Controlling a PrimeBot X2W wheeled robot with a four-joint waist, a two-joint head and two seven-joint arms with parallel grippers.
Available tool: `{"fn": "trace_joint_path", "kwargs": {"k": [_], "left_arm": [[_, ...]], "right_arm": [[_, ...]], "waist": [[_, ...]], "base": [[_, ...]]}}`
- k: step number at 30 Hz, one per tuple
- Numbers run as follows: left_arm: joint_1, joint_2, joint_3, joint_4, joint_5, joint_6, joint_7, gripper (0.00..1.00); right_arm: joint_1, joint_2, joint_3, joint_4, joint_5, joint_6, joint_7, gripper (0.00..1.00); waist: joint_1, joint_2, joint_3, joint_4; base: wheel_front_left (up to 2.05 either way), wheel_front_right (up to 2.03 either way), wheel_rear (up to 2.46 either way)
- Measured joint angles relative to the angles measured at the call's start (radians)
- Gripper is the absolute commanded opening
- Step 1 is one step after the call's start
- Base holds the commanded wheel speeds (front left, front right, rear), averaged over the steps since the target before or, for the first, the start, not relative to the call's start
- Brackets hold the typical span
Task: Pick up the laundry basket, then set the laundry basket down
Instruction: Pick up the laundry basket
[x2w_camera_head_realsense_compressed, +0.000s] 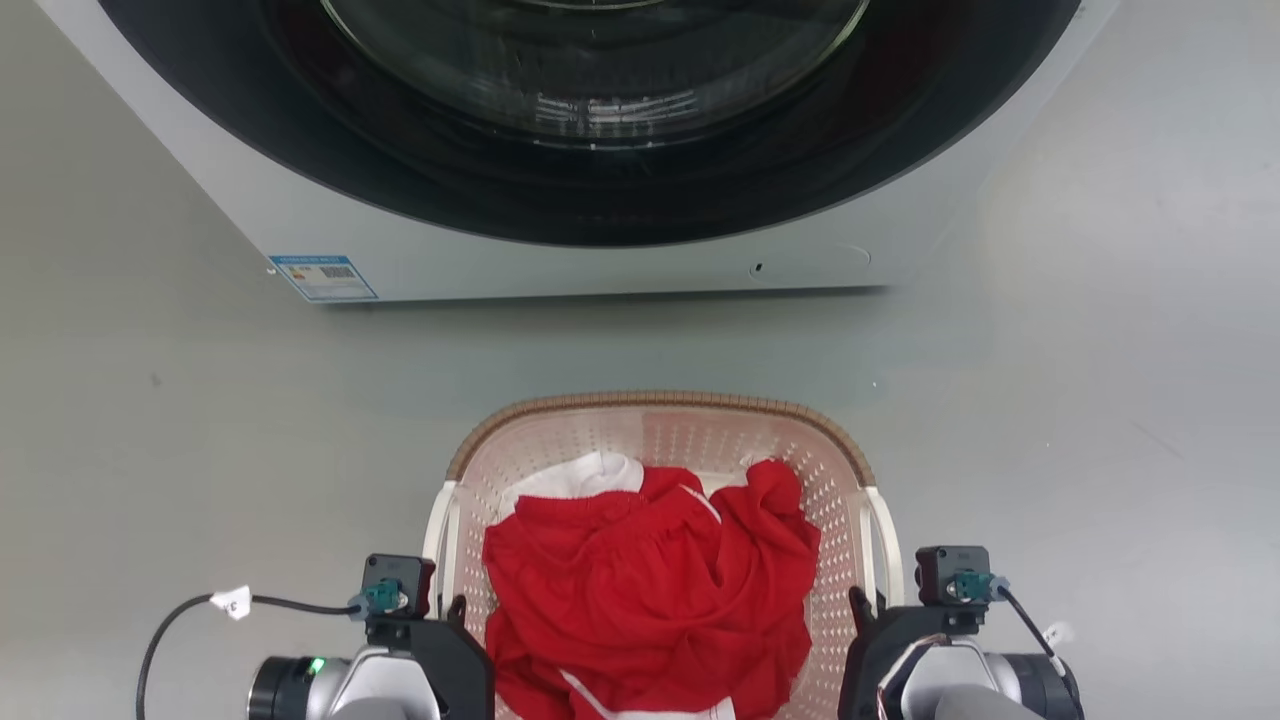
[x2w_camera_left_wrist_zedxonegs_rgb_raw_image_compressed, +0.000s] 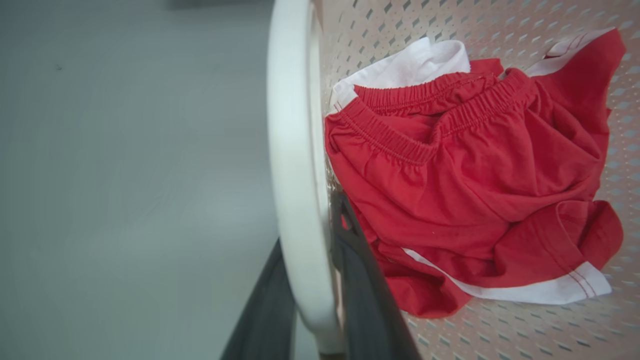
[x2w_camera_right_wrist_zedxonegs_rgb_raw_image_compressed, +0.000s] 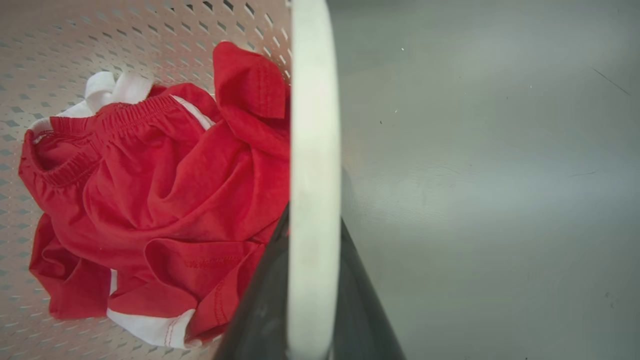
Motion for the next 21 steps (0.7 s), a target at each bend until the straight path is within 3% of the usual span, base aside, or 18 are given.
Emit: {"fn": "trace_joint_path", "kwargs": {"k": [21], "left_arm": [[0.19,0.007,-0.085,-0.007,-0.103,0.021,0.077,0.0]], "right_arm": [[0.175,-0.002,0.119,-0.024,0.086,-0.004,0.114,0.0]], "waist": [[0.0,0.0,-0.253,0.0]], "base": [[0.0,0.0,0.0]]}}
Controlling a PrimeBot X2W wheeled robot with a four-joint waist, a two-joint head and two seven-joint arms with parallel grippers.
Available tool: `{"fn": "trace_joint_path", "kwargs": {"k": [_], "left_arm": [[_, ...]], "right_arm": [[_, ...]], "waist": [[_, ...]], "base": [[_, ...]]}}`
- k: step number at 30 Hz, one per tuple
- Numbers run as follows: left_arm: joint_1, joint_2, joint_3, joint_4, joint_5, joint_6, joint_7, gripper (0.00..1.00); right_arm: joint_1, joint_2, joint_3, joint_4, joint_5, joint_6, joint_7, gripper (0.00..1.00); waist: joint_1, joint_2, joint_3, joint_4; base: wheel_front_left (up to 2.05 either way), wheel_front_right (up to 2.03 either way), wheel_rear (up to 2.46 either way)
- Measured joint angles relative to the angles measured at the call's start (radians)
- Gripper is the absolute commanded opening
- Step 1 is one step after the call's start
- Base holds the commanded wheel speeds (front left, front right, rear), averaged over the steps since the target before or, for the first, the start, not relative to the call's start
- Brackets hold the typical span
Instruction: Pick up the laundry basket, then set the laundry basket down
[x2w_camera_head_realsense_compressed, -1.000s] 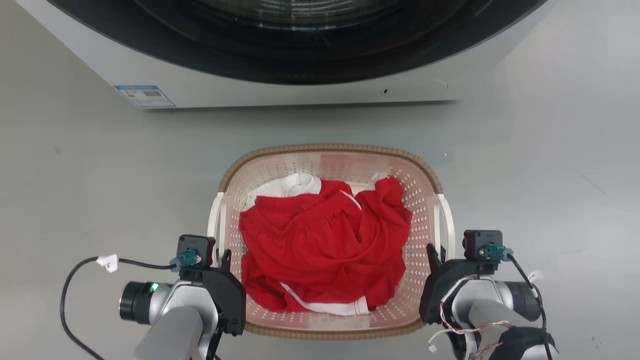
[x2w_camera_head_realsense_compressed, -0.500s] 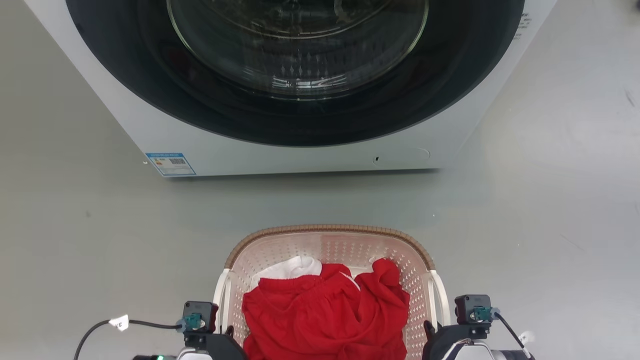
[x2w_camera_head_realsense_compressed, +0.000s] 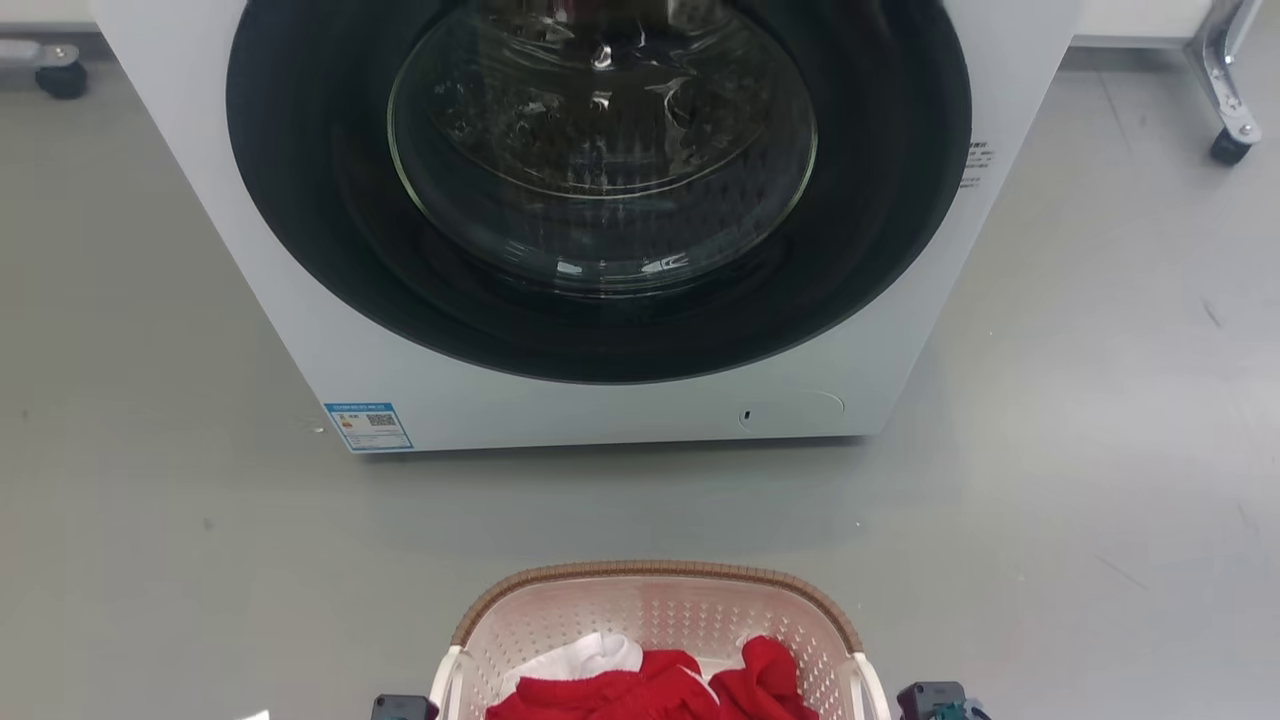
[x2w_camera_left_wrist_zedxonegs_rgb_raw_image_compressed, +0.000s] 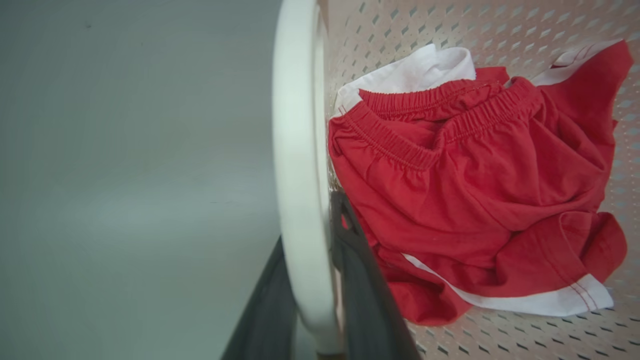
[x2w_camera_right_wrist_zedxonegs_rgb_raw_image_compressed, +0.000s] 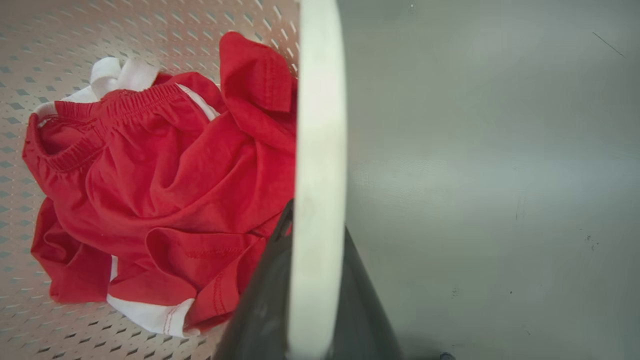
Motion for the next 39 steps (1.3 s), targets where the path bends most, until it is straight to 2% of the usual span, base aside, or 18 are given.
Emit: {"fn": "trace_joint_path", "kwargs": {"k": [39], "left_arm": [[0.07,0.009,-0.099,-0.045,-0.093,0.036,0.077,0.0]], "right_arm": [[0.038,-0.004,0.068,0.027,0.078,-0.002,0.054,0.0]], "waist": [[0.0001,0.0002,-0.069,-0.026]], "base": [[0.0,0.0,0.0]]}}
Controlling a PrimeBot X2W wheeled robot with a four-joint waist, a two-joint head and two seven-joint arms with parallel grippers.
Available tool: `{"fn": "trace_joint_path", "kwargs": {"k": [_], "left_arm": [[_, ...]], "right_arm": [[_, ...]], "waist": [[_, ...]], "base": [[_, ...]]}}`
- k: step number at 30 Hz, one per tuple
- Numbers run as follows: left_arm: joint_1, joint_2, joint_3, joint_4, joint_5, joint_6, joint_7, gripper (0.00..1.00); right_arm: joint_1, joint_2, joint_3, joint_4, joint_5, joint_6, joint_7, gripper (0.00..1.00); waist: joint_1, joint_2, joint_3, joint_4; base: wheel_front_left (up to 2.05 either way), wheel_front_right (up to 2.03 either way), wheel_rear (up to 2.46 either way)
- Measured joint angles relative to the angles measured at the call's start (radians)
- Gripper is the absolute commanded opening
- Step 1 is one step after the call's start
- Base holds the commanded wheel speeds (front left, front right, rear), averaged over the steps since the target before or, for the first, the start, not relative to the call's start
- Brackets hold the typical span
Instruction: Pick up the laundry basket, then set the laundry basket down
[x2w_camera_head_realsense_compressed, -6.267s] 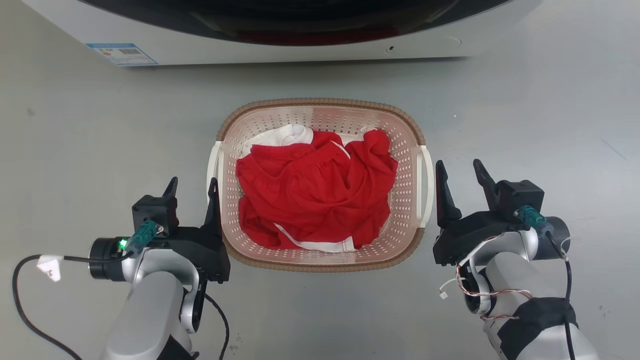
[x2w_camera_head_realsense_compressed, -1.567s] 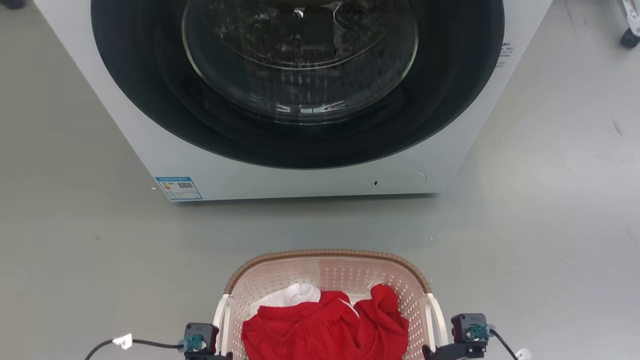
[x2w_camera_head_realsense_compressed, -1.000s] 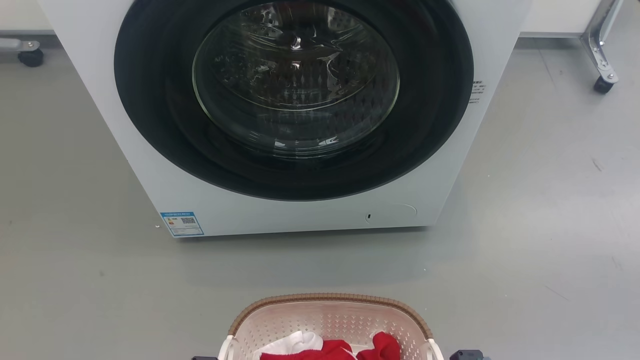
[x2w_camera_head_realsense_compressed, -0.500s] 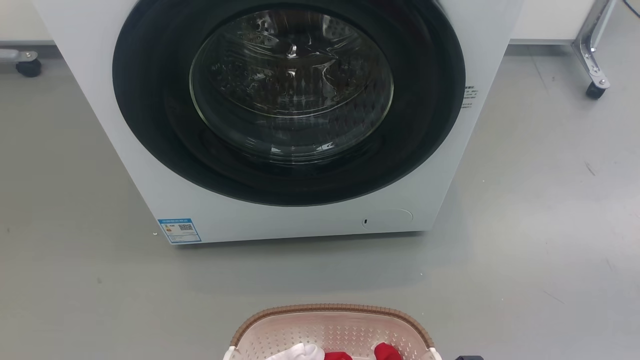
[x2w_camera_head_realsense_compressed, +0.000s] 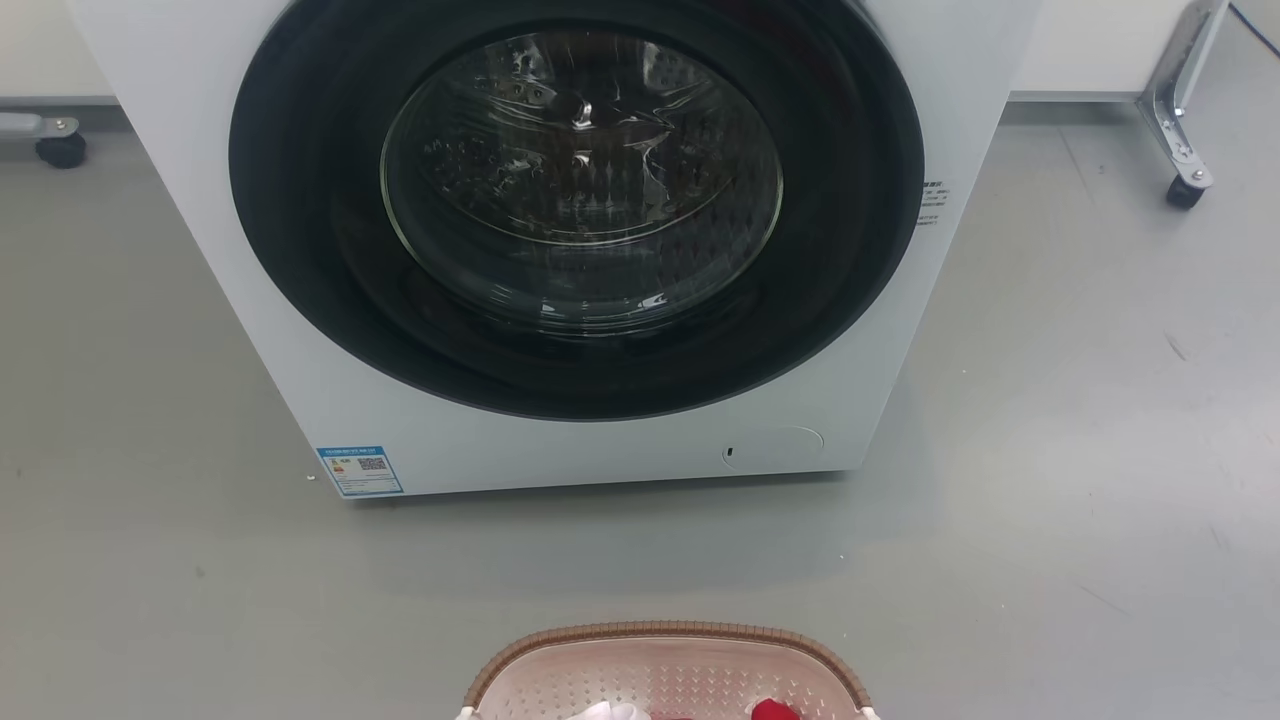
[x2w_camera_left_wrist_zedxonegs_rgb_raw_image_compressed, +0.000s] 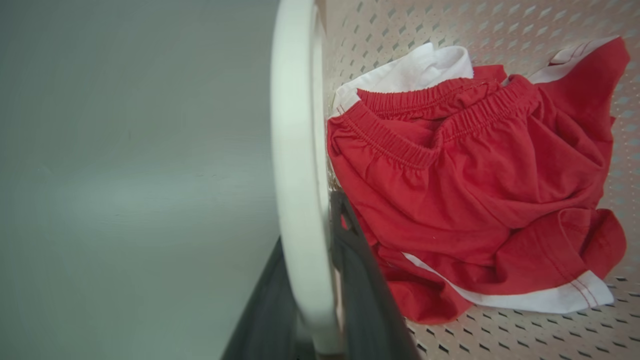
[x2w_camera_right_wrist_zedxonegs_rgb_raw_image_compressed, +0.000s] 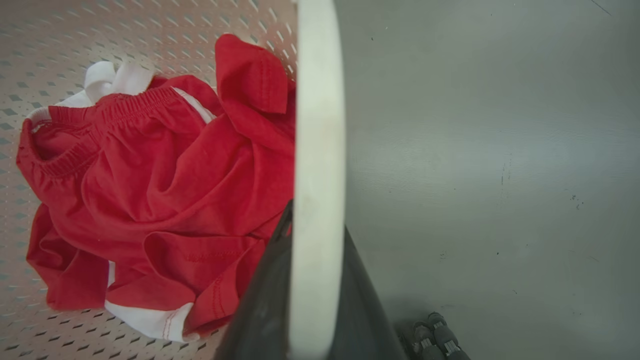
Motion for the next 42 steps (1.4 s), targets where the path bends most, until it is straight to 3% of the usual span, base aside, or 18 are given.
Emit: {"fn": "trace_joint_path", "kwargs": {"k": [20,42], "left_arm": [[-0.012,0.0,-0.019,-0.012,-0.043,0.017,0.001,0.0],[-0.307,0.007,0.013,-0.008,-0.041,0.026,-0.017,0.0]], "right_arm": [[-0.015,0.001,0.012,0.013,0.026,0.0,-0.007,0.0],[-0.332,0.0,-0.007,0.05,0.016,0.0,-0.037,0.0]], "waist": [[0.0,0.0,0.041,0.007],[0.0002,0.0,0.287,0.013]], "base": [[0.0,0.0,0.0],[0.0,0.0,0.0]]}}
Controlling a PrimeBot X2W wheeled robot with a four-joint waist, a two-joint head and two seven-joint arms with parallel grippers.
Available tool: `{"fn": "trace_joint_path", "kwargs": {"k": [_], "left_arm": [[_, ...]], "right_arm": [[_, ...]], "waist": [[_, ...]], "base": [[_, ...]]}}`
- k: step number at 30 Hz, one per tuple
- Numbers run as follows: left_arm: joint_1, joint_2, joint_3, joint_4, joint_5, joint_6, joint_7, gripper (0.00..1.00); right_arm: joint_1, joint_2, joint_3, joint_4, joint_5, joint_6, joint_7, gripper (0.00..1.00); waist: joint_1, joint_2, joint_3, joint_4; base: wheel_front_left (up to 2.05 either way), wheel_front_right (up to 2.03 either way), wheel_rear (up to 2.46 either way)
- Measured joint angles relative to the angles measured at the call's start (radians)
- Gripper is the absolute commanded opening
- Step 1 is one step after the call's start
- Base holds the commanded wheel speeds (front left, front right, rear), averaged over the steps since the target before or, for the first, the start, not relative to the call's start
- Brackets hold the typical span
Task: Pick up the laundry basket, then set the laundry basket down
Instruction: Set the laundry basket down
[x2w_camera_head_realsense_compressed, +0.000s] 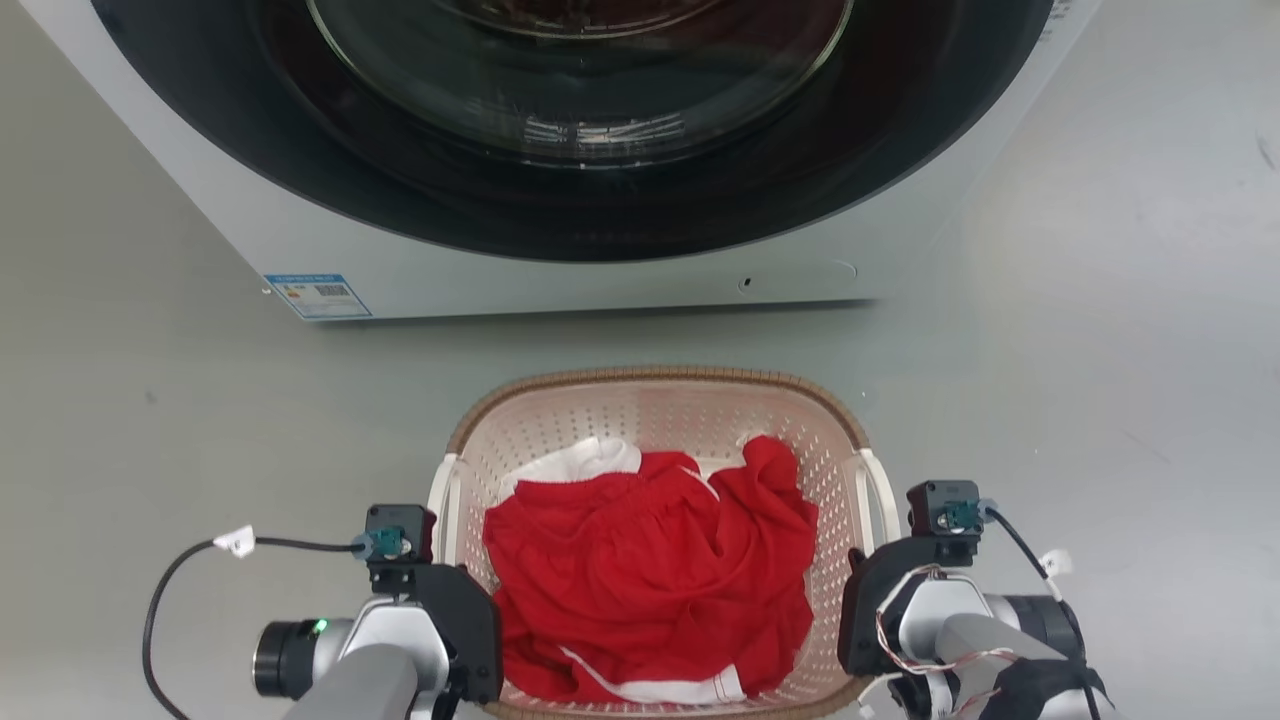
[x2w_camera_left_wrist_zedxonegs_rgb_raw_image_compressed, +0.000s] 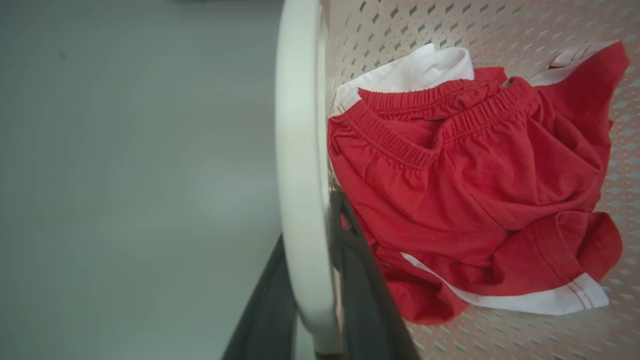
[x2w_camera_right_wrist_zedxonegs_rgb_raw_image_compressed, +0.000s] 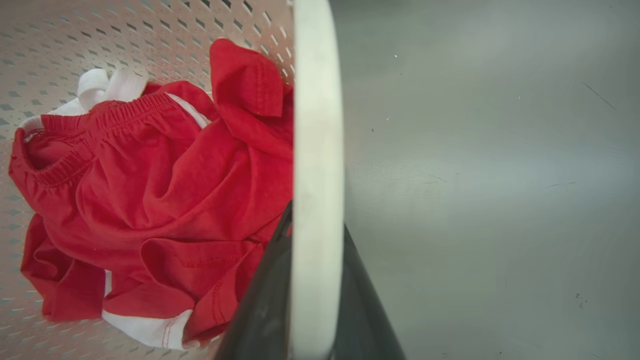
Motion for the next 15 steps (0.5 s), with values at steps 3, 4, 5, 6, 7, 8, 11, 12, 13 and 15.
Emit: {"fn": "trace_joint_path", "kwargs": {"k": [3,4,5,6,7,8,11,12,13,15], "left_arm": [[-0.044,0.002,0.003,0.0,0.007,0.001,-0.001,0.0],[-0.058,0.003,0.004,0.0,0.009,0.001,-0.002,0.0],[-0.07,0.005,0.004,0.0,0.009,0.001,-0.004,0.0],[-0.082,0.006,0.005,0.0,0.009,0.001,-0.009,0.0],[-0.095,0.007,0.007,0.0,0.01,0.001,-0.009,0.0],[-0.107,0.009,0.008,0.0,0.01,0.001,-0.009,0.0],[-0.133,0.011,0.011,0.0,0.011,0.001,-0.013,0.0],[-0.146,0.013,0.013,0.0,0.011,0.001,-0.017,0.0],[-0.159,0.013,0.017,0.0,0.011,0.001,-0.019,0.0],[-0.185,0.015,0.023,0.0,0.011,0.001,-0.019,0.0]], "right_arm": [[-0.045,0.0,-0.003,0.006,-0.003,0.0,-0.001,0.0],[-0.059,0.0,-0.005,0.008,-0.007,0.0,-0.002,0.0],[-0.073,0.0,-0.007,0.01,-0.008,0.0,-0.005,0.0],[-0.088,0.0,-0.007,0.011,-0.008,0.0,-0.009,0.0],[-0.103,0.0,-0.008,0.012,-0.008,0.0,-0.01,0.0],[-0.118,0.0,-0.009,0.014,-0.009,0.0,-0.01,0.0],[-0.148,0.0,-0.011,0.017,-0.016,0.0,-0.013,0.0],[-0.162,0.0,-0.012,0.019,-0.017,0.0,-0.018,0.0],[-0.175,0.0,-0.013,0.021,-0.018,0.0,-0.021,0.0],[-0.198,0.0,-0.014,0.025,-0.018,0.0,-0.027,0.0]], "waist": [[0.0,0.0,0.042,0.0],[0.0,0.0,0.057,-0.001],[0.0001,0.0,0.071,-0.001],[0.0,0.0001,0.086,-0.001],[0.0,0.0,0.1,-0.001],[0.0,0.0,0.115,-0.001],[0.0001,0.0001,0.144,-0.001],[0.0001,0.0,0.159,-0.002],[0.0001,0.0001,0.174,-0.002],[0.0001,0.0001,0.204,-0.002]], "base": [[0.0,0.0,0.0],[0.0,0.0,0.0],[0.0,0.0,0.0],[0.0,0.0,0.0],[0.0,0.0,0.0],[0.0,0.0,0.0],[0.0,0.0,0.0],[0.0,0.0,0.0],[0.0,0.0,0.0],[0.0,0.0,0.0]]}}
